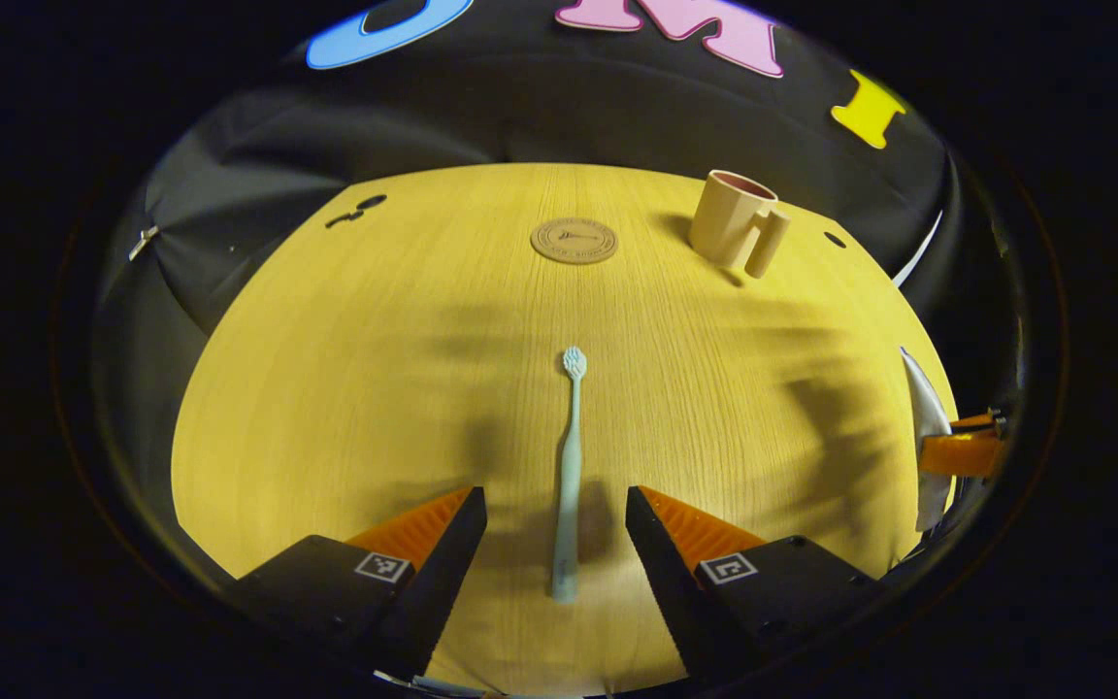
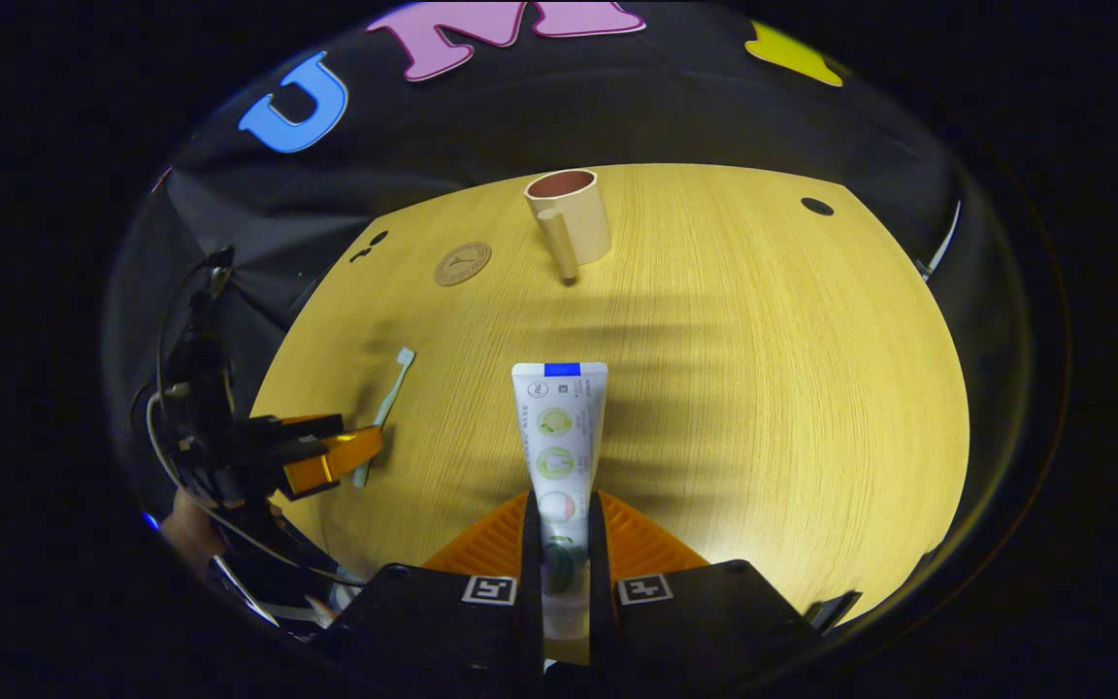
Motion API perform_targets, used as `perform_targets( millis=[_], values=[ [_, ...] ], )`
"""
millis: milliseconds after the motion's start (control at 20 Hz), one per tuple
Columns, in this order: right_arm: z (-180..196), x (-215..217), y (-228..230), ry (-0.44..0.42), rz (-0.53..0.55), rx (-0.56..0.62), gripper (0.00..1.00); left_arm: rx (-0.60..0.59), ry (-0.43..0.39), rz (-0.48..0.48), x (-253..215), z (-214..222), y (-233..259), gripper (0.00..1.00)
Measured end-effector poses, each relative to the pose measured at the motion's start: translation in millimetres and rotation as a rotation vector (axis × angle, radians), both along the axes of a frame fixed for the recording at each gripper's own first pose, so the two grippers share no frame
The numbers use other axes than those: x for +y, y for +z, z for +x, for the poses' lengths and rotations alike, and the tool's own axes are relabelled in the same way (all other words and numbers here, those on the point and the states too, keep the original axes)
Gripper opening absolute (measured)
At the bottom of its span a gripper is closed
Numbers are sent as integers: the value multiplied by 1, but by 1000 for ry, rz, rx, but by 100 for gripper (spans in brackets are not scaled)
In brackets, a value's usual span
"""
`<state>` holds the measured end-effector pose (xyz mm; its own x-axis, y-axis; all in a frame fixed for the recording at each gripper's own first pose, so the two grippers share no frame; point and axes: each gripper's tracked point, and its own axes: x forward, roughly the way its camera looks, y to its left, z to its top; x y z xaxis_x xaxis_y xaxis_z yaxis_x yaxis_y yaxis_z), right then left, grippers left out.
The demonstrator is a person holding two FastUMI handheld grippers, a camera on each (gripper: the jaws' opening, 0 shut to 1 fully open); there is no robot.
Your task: Put the toothbrush and toothpaste on the desktop into the cup, then pick up the cup and place it on the coaster on the desktop.
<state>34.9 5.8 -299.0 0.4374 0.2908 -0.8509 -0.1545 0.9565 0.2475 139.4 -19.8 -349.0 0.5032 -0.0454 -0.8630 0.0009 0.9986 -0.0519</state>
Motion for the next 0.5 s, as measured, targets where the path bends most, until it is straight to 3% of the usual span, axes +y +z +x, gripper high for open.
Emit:
perform_targets(
  millis=[200,250,400,500],
  values=[
    [-1,-3,3,20,18,-16,23,63,-13,43,4,0,-13,86],
    [1,-4,4,21,19,-24,23,70,-28,46,2,0,-12,77],
    [6,-5,4,27,29,-34,23,108,-70,44,-3,1,-15,66],
    [8,-7,6,26,35,-41,23,134,-87,44,-7,0,-14,35]
  ],
)
